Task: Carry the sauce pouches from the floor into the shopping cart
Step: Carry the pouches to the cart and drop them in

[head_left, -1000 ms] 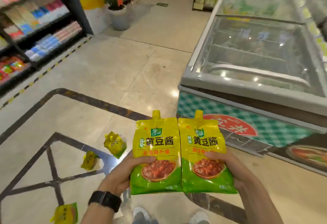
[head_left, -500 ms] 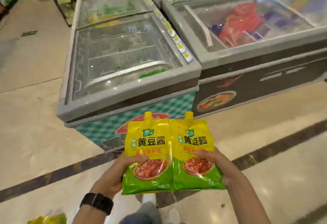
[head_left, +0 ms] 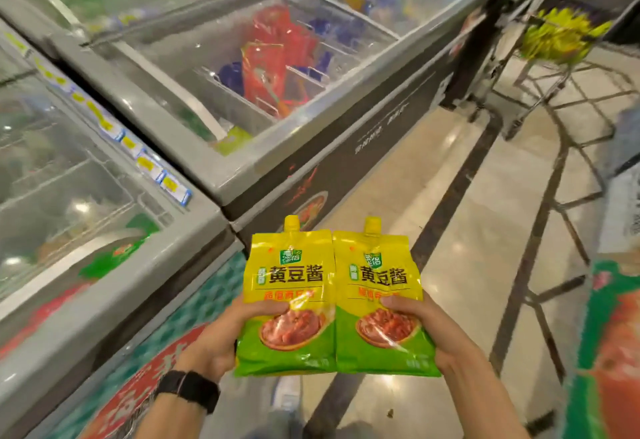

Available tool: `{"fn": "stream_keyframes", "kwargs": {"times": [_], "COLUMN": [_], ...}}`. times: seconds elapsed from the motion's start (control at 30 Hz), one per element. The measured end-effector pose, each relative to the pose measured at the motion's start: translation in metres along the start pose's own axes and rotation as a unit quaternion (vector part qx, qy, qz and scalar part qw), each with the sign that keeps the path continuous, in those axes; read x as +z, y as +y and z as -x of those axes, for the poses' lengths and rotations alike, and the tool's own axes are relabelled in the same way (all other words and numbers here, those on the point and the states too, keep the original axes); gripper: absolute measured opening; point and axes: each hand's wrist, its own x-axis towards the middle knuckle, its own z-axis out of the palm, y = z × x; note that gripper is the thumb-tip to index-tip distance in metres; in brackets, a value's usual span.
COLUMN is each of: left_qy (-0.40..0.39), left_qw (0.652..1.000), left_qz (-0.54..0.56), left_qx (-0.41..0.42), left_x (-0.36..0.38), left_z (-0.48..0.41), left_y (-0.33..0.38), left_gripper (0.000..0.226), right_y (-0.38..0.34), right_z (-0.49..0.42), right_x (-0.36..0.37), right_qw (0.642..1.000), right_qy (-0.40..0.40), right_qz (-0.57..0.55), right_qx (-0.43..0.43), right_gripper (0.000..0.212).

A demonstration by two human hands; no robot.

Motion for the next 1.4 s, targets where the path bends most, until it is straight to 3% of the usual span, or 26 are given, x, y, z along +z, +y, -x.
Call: {"fn": "stream_keyframes", "kwargs": {"times": [0.27,0.47,0.53,0.67,0.8,0.9,1.0,1.07,1.2,1.33,1.4], "left_qy": [-0.099,-0.126,-0.129,-0.145,-0.152,-0.176,-0.197,-0.209,-0.244,-0.268,-0.263], "left_qw": [0.985,0.972,0.969,0.964,0.961,0.952,0.943,0.939,0.927,0.918,0.918], "left_qz": [-0.092,-0.156,-0.168,-0.190,-0.199,-0.213,-0.217,-0.221,-0.224,-0.235,-0.248], "left_qx": [-0.106,-0.124,-0.130,-0.118,-0.119,-0.134,-0.158,-0.162,-0.178,-0.172,-0.162], "left_x": [0.112,0.230,0.269,0.341,0.407,0.454,0.506,0.542,0.622,0.701,0.740], "left_z": [-0.174,-0.300,-0.335,-0.397,-0.462,-0.522,-0.588,-0.630,-0.705,-0.774,-0.809], "left_y": [0.071,0.106,0.122,0.154,0.188,0.212,0.238,0.255,0.289,0.311,0.316], "left_gripper": [0.065,0.072,0.063,0.069,0.072,0.061,0.057,0.066,0.079,0.089,0.097], "right_y": [-0.081,-0.168,-0.208,-0.284,-0.351,-0.398,-0.451,-0.487,-0.557,-0.612,-0.641], "right_z": [-0.047,-0.097,-0.110,-0.137,-0.171,-0.204,-0.238,-0.258,-0.288,-0.316,-0.330], "right_x": [-0.104,-0.204,-0.236,-0.292,-0.343,-0.384,-0.427,-0.455,-0.516,-0.578,-0.614], "right_qw": [0.986,0.975,0.973,0.970,0.967,0.965,0.959,0.955,0.941,0.936,0.937], "right_qy": [0.111,0.132,0.137,0.154,0.163,0.172,0.189,0.213,0.261,0.263,0.254], "right_qz": [-0.105,-0.160,-0.162,-0.167,-0.169,-0.166,-0.181,-0.174,-0.187,-0.208,-0.214], "right_qx": [-0.063,-0.081,-0.086,-0.091,-0.098,-0.107,-0.111,-0.112,-0.111,-0.109,-0.111], "right_gripper": [0.097,0.088,0.074,0.056,0.071,0.092,0.079,0.086,0.074,0.103,0.102]}}
